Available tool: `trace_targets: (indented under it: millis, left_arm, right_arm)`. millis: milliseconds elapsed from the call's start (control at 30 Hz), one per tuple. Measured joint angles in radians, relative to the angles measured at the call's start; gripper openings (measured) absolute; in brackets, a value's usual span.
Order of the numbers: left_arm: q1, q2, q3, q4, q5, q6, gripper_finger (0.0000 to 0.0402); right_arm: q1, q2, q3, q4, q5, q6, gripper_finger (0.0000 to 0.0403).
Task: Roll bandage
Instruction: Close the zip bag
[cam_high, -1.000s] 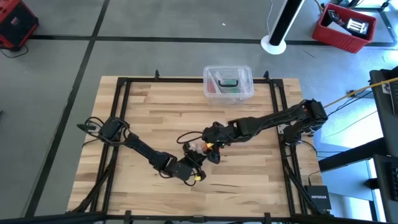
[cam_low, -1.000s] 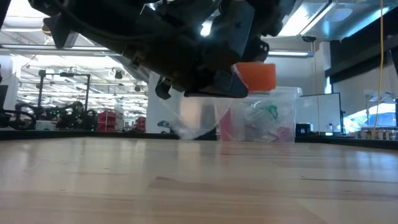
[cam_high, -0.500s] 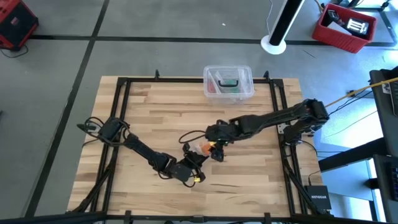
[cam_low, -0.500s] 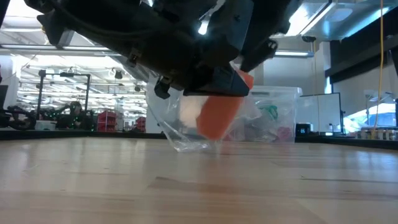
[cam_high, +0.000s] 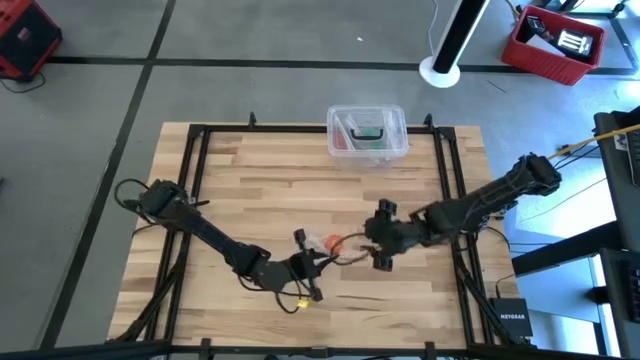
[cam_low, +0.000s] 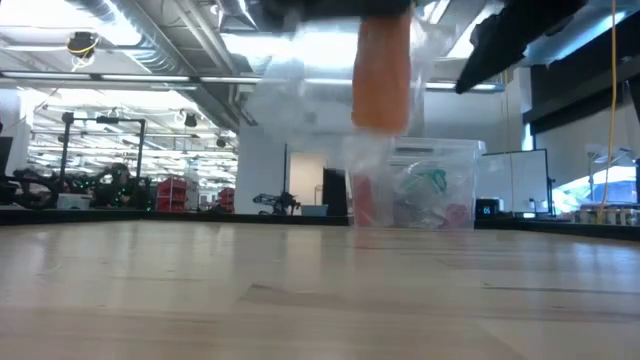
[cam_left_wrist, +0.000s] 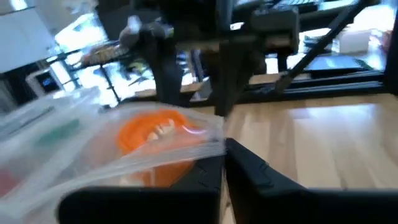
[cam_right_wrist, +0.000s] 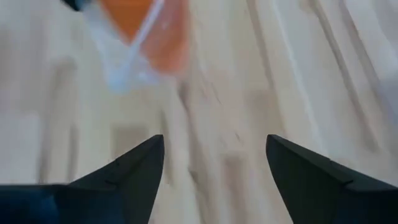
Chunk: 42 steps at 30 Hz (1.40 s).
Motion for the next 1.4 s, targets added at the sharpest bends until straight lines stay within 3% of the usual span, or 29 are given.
trace_targets:
  millis: [100, 233, 400, 533, 667, 900, 1000, 1167, 1400]
  left_arm:
    - [-0.004, -0.029, 0.0, -0.009, 0.002, 0.042, 0.0003]
    - [0.007, -0.038, 0.0, -0.006, 0.01, -0.031, 0.0003]
    - [0.024, -0.038, 0.0, -0.03, 0.046, -0.183, 0.0003]
    - [0.031, -0.038, 0.0, -0.025, 0.046, -0.248, 0.0003]
    - [0.037, -0.038, 0.0, -0.029, 0.045, -0.297, 0.0003]
    - [0.038, -0.038, 0.0, -0.033, 0.049, -0.266, 0.0003]
    - [0.038, -0.044, 0.0, -0.057, 0.072, -0.226, 0.0013]
    - [0.027, -0.121, 0.0, -0.248, 0.094, -0.228, 0.0072]
    - [-0.02, -0.326, 0.0, -0.732, 0.122, -0.295, 0.0122]
  right_arm:
    - [0.058, -0.011, -0.105, 0.245, 0.02, -0.001, 0.0285]
    - [0.095, -0.007, -0.198, 0.465, 0.09, 0.0, 0.0285]
    - [0.098, -0.004, -0.248, 0.6, 0.208, -0.012, 0.0285]
    - [0.098, -0.004, -0.25, 0.656, 0.228, -0.081, 0.027]
    - [0.097, -0.004, -0.25, 0.684, 0.258, -0.139, 0.0212]
    - [0.089, -0.004, -0.25, 0.667, 0.284, -0.155, 0.0021]
    - [0.091, -0.005, -0.25, 0.664, 0.3, -0.172, 0.0017]
    - [0.089, -0.034, -0.25, 0.608, 0.311, -0.161, 0.0006]
    - [0.091, -0.081, -0.25, 0.512, 0.329, -0.108, 0.0004]
